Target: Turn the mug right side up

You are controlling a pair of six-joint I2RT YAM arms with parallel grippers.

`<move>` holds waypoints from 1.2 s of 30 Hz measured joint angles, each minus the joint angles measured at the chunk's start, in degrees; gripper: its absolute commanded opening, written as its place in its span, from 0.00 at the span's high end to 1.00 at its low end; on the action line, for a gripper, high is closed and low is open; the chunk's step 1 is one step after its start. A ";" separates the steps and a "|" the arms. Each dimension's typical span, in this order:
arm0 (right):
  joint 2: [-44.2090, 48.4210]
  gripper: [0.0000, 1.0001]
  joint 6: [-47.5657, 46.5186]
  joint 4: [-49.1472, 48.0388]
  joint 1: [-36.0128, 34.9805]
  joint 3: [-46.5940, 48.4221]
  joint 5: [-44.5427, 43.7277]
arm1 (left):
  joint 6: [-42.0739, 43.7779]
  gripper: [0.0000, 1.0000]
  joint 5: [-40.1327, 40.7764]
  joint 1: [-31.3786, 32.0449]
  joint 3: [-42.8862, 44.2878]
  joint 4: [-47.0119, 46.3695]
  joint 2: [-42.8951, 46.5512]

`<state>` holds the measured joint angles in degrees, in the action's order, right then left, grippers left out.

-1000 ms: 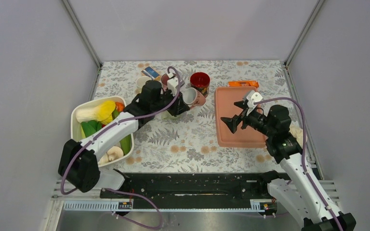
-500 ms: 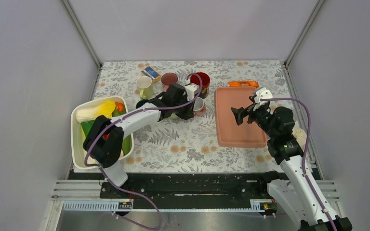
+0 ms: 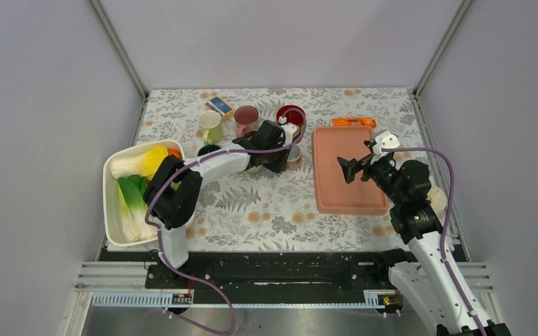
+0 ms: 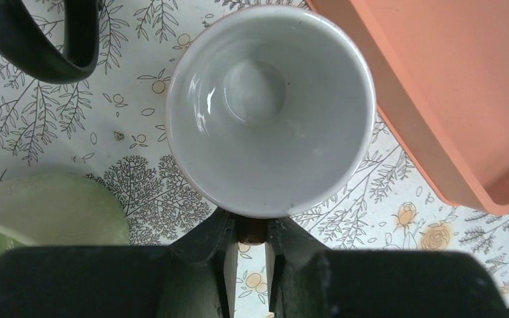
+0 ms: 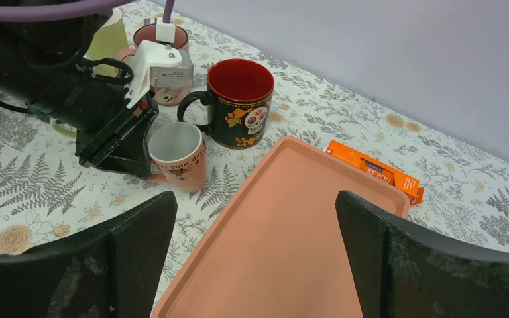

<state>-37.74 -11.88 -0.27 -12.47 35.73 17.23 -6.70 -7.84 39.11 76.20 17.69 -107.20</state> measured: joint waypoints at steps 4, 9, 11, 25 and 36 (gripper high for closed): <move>0.24 0.01 -0.07 -0.13 0.09 -0.33 0.31 | -0.24 0.97 0.50 0.00 0.70 0.70 -1.70; 0.42 0.01 -0.13 -0.28 0.11 -0.55 0.37 | -0.48 0.90 0.83 0.04 0.72 2.05 -2.16; 0.55 0.01 -0.13 -0.33 0.11 -0.61 0.39 | -0.63 0.85 0.87 0.07 0.72 2.29 -2.25; 0.83 0.01 -0.13 -0.35 0.11 -0.66 0.39 | -1.49 0.51 1.16 0.44 2.10 1.90 -2.51; 0.83 0.01 -1.49 0.85 0.11 -0.39 0.42 | -0.79 0.01 1.20 0.87 0.85 2.38 0.39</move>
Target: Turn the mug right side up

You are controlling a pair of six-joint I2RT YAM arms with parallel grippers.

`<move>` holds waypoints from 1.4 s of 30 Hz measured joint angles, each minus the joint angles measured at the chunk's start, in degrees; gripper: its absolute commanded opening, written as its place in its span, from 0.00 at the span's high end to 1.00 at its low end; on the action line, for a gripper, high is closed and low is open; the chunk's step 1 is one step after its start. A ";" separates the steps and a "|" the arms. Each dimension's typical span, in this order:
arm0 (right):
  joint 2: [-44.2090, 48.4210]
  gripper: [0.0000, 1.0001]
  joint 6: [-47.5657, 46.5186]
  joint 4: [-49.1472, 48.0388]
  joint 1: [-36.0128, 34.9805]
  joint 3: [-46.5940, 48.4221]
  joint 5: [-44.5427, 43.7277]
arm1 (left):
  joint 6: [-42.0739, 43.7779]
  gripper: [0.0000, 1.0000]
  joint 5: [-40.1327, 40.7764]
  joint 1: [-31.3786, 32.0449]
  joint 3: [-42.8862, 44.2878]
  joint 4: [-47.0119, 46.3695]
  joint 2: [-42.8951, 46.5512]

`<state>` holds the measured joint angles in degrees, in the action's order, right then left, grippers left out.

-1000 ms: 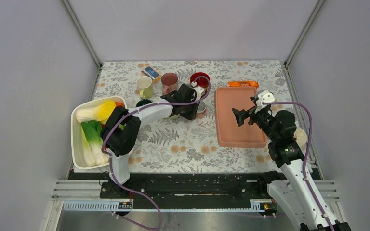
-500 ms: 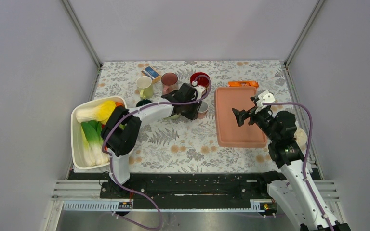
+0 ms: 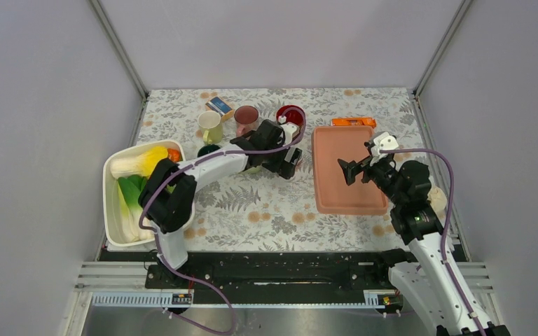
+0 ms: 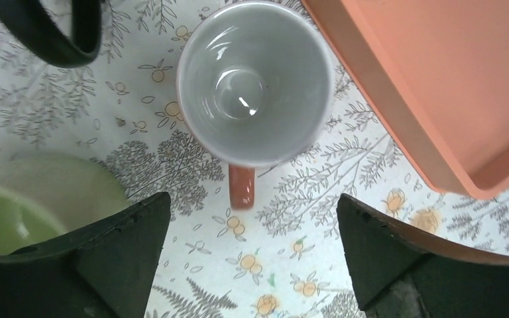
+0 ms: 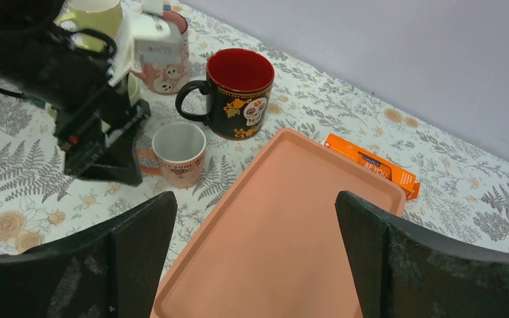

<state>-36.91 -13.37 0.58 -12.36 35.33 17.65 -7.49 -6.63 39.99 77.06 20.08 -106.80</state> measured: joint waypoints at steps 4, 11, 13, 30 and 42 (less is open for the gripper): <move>-0.74 0.01 -2.10 5.38 0.02 2.64 1.88 | 3.50 0.01 -0.31 0.00 -2.16 0.52 6.69; -0.33 0.01 -4.17 18.60 0.04 10.16 11.43 | 17.86 0.01 -13.35 -1.33 -8.17 2.67 24.55; 0.42 0.01 -4.50 22.29 0.04 11.47 14.71 | 22.08 0.01 -17.94 -1.70 -9.73 5.03 28.92; 9.20 0.00 -7.04 44.48 -0.07 17.59 33.62 | 44.28 0.01 -44.44 -19.37 -18.80 31.43 64.00; 12.46 0.00 -14.75 56.92 -0.63 23.96 42.99 | 51.65 0.01 -47.01 -21.40 -25.99 42.12 76.72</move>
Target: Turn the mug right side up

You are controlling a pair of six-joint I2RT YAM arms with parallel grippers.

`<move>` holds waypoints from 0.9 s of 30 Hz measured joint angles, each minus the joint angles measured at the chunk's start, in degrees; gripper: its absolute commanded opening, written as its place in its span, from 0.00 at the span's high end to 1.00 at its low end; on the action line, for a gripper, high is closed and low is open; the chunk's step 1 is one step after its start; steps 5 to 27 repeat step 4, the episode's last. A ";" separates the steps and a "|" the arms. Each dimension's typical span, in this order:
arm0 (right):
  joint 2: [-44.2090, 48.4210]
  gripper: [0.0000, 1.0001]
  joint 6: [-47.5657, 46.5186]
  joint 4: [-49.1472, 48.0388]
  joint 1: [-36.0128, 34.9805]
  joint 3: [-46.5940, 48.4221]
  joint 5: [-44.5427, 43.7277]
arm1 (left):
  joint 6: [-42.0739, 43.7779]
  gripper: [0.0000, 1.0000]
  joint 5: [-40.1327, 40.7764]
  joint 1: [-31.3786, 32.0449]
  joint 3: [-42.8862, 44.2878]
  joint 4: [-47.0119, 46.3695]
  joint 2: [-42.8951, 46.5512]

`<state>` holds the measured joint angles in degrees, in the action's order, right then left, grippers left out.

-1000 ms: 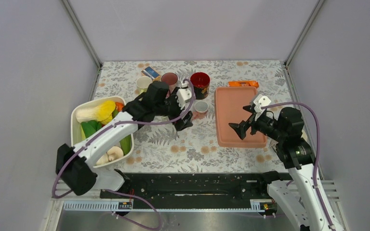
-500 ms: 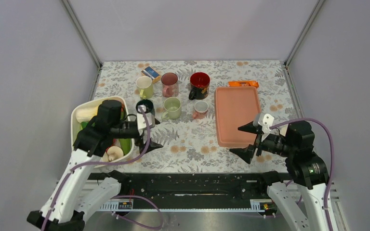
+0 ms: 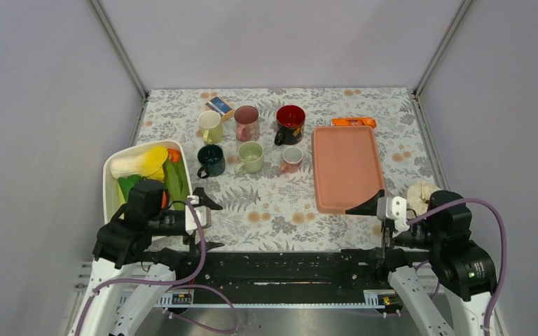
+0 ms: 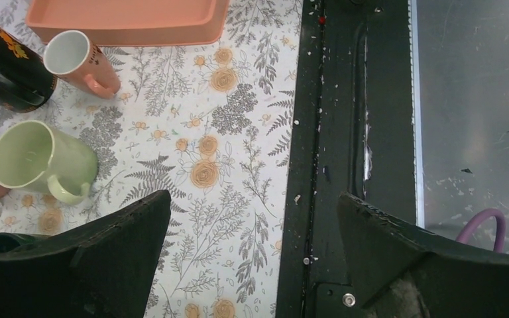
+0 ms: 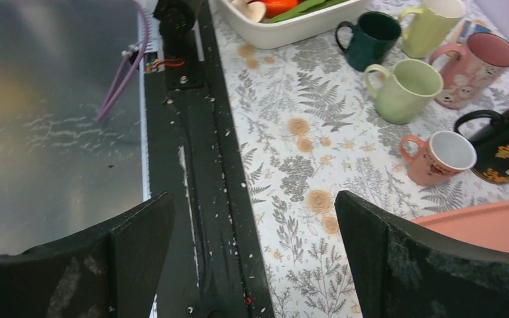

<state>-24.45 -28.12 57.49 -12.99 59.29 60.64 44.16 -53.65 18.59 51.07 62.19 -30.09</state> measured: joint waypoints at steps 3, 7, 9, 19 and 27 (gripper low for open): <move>0.79 0.01 -6.40 5.70 -0.02 -0.11 2.58 | 1.27 0.01 -0.20 -0.42 -1.18 1.40 1.25; 0.94 0.01 -8.02 6.99 -0.02 -0.24 3.30 | 1.53 0.01 -0.31 -0.55 -1.25 1.53 1.29; 0.94 0.01 -8.02 6.99 -0.02 -0.24 3.30 | 1.53 0.01 -0.31 -0.55 -1.25 1.53 1.29; 0.94 0.01 -8.02 6.99 -0.02 -0.24 3.30 | 1.53 0.01 -0.31 -0.55 -1.25 1.53 1.29; 0.94 0.01 -8.02 6.99 -0.02 -0.24 3.30 | 1.53 0.01 -0.31 -0.55 -1.25 1.53 1.29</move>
